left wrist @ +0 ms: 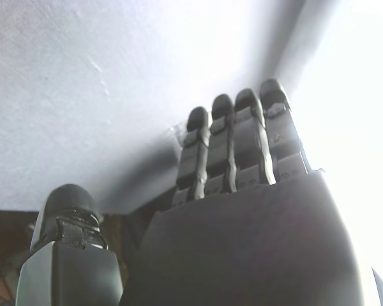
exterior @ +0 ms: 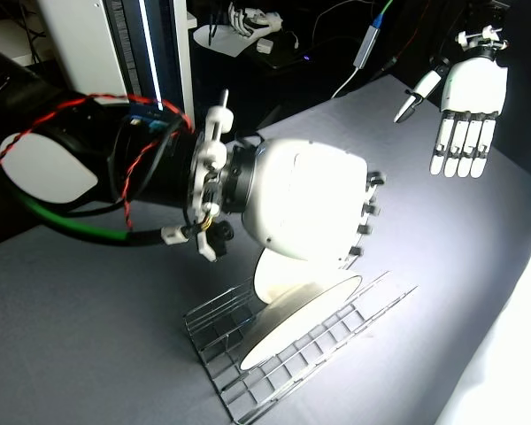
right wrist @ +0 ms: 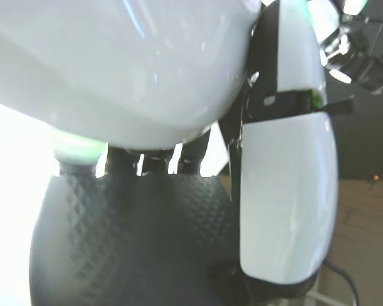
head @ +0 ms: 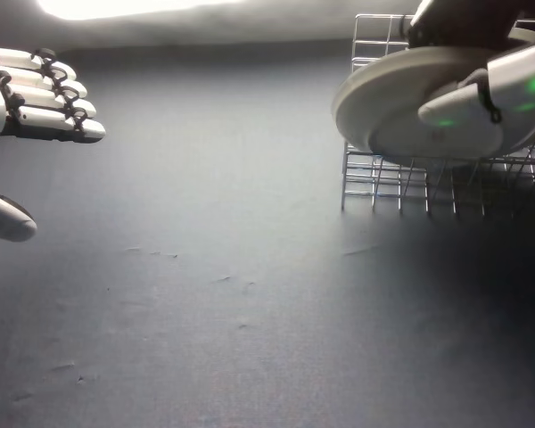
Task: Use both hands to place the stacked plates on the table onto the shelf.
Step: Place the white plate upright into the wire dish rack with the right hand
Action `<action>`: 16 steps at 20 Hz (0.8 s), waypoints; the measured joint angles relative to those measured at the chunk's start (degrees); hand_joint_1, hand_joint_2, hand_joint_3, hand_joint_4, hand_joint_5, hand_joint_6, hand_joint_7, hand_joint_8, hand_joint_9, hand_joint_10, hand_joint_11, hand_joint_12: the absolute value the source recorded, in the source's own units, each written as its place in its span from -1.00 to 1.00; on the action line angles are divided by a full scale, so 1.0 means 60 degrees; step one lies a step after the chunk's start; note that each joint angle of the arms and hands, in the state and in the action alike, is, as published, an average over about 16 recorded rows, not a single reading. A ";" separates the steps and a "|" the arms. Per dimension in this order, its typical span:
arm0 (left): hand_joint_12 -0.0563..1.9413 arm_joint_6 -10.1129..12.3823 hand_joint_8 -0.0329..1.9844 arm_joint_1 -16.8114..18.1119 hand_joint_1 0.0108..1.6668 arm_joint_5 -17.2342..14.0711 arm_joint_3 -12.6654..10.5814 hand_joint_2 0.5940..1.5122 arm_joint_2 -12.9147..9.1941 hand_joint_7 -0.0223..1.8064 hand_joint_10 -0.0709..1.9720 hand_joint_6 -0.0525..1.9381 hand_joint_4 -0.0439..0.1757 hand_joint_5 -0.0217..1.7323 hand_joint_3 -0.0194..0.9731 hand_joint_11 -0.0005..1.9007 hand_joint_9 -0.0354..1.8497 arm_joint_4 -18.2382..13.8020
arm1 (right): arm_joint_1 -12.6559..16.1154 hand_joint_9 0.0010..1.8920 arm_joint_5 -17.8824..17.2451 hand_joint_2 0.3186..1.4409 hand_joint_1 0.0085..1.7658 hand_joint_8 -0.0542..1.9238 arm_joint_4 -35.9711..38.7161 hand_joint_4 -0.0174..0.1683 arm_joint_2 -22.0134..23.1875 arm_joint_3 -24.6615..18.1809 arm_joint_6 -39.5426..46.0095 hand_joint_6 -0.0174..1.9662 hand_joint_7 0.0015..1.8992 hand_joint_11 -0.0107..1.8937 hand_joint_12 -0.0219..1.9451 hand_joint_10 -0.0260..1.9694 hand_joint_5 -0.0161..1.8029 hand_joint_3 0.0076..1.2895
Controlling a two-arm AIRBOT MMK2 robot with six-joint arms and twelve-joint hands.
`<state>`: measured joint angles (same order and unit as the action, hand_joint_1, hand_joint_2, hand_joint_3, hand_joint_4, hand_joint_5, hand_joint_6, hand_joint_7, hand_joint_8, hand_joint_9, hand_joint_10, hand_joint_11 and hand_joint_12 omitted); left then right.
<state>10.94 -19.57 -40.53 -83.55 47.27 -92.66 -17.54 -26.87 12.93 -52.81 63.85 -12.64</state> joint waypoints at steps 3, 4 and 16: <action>-0.83 0.0000 -0.95 -0.0001 -1.00 0.0000 0.0003 0.07 0.0015 -0.85 -0.99 -0.94 -0.52 -0.83 -0.96 -0.98 -0.87 -0.0004 | -0.0247 0.54 -0.0158 0.06 0.34 0.78 -0.0008 -0.89 0.0009 0.0094 -0.0005 -0.22 0.36 0.65 0.97 0.94 0.24 -1.00; -0.82 0.0000 -0.95 -0.0003 -1.00 0.0000 0.0005 0.07 0.0021 -0.85 -0.99 -0.94 -0.52 -0.84 -0.96 -0.98 -0.87 -0.0005 | -0.0322 0.53 -0.0208 0.06 0.34 0.77 -0.0007 -0.89 0.0014 0.0121 -0.0007 -0.21 0.36 0.64 0.97 0.94 0.23 -1.00; -0.78 0.0106 -0.95 -0.0113 -1.00 -0.0037 0.0015 0.07 0.0083 -0.84 -0.99 -0.94 -0.52 -0.83 -0.96 -0.98 -0.86 -0.0011 | -0.0855 0.44 -0.0516 0.11 0.33 0.59 0.0365 -0.89 0.0097 0.0209 -0.0045 -0.13 0.29 0.55 0.94 0.86 0.16 -1.00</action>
<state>11.58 -20.25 -40.76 -83.46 47.77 -92.73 -22.67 -29.96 15.12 -52.22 65.10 -12.91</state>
